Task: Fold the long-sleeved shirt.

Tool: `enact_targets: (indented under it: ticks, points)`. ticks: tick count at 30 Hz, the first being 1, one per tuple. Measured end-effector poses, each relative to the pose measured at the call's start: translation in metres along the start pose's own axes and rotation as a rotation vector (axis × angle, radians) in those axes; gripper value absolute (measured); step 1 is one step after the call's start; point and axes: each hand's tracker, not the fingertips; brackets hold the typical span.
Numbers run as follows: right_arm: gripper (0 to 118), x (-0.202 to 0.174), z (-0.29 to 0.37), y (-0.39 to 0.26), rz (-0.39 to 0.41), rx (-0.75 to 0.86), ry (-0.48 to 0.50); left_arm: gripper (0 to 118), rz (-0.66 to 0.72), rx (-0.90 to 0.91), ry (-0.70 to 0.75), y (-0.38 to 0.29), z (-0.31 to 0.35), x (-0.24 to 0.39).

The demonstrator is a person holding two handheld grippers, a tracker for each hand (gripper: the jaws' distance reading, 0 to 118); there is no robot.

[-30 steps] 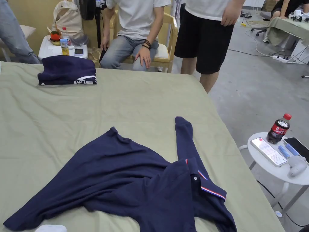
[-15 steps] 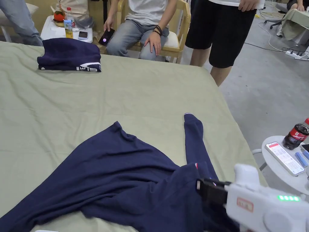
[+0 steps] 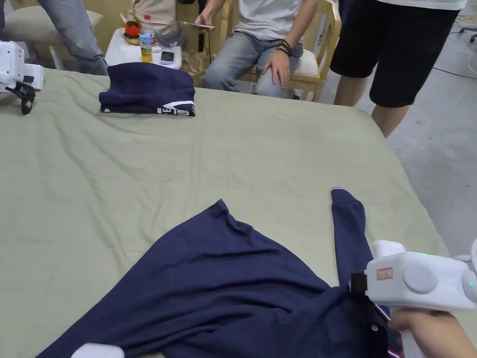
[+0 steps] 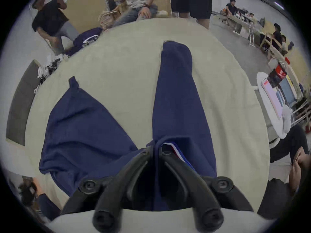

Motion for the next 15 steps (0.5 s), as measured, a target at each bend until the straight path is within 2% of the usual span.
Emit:
enact_targets:
  ticks: [2,4,5,7,8,9,12,15]
  points:
    - [7,0.0,0.005,-0.001,0.002,0.036,-0.007,5,-0.067,0.012,-0.041,0.046,-0.031,-0.001]
    - [7,0.002,0.014,-0.005,0.0,0.055,0.0,8,-0.141,0.079,0.004,0.09,-0.064,0.003]
    - [7,-0.001,0.018,-0.006,-0.004,0.07,0.005,16,-0.181,0.089,0.005,0.114,-0.085,0.006]
    - [7,-0.001,0.024,-0.012,0.005,0.094,0.007,75,-0.203,0.076,-0.011,0.157,-0.131,0.017]
    - [7,0.0,0.027,-0.015,0.005,0.101,0.006,100,-0.22,0.075,-0.01,0.177,-0.154,0.021]
    - [7,0.0,0.025,-0.016,0.0,0.108,0.004,110,-0.232,0.097,-0.033,0.191,-0.174,0.024]
    - [7,0.003,0.031,-0.026,0.0,0.133,0.011,109,-0.25,0.043,-0.028,0.221,-0.235,0.035]
    - [7,0.009,0.031,-0.029,-0.013,0.151,0.022,109,-0.295,-0.027,0.073,0.227,-0.284,0.041]
